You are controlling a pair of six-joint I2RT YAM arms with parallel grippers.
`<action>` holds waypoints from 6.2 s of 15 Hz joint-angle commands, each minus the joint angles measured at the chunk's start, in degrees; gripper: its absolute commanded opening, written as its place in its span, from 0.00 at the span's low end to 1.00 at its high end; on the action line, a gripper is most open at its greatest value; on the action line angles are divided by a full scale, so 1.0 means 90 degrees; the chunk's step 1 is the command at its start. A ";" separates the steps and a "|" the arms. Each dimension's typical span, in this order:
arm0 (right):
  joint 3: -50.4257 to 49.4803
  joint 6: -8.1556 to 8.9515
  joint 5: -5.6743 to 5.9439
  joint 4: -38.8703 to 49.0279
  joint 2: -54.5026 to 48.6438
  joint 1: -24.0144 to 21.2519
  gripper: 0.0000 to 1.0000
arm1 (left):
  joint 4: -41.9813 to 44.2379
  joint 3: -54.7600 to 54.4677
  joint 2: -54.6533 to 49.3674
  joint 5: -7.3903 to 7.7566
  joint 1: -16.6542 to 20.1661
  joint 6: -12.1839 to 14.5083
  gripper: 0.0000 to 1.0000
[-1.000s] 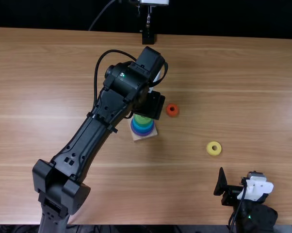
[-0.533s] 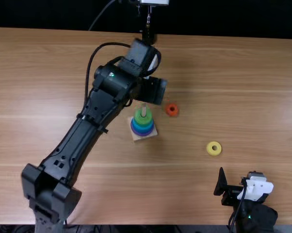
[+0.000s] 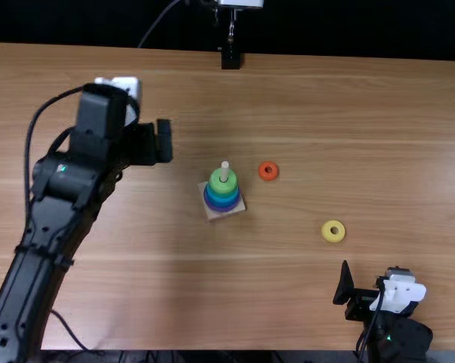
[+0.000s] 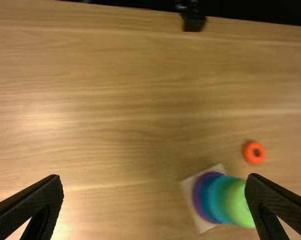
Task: Build the Hanoi tower: stack the rings onto the peg from bottom to top in this color order: purple, dark blue, light blue, dark green, light green, yellow, orange.
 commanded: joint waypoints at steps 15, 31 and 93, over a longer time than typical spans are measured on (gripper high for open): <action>-0.0671 0.0008 -0.0007 -0.0374 -0.0079 -0.0052 1.00 | 0.3050 -0.5533 -0.5599 -0.0434 0.1124 0.0103 1.00; -0.0671 0.0008 -0.0007 -0.0374 -0.0079 -0.0052 1.00 | 0.2194 -0.9254 -0.9769 -0.0352 0.1349 0.0091 1.00; 0.5872 0.1473 0.0157 -0.2307 0.9316 0.1091 1.00 | 0.1444 -0.9254 -0.9769 0.0492 0.1339 0.1579 1.00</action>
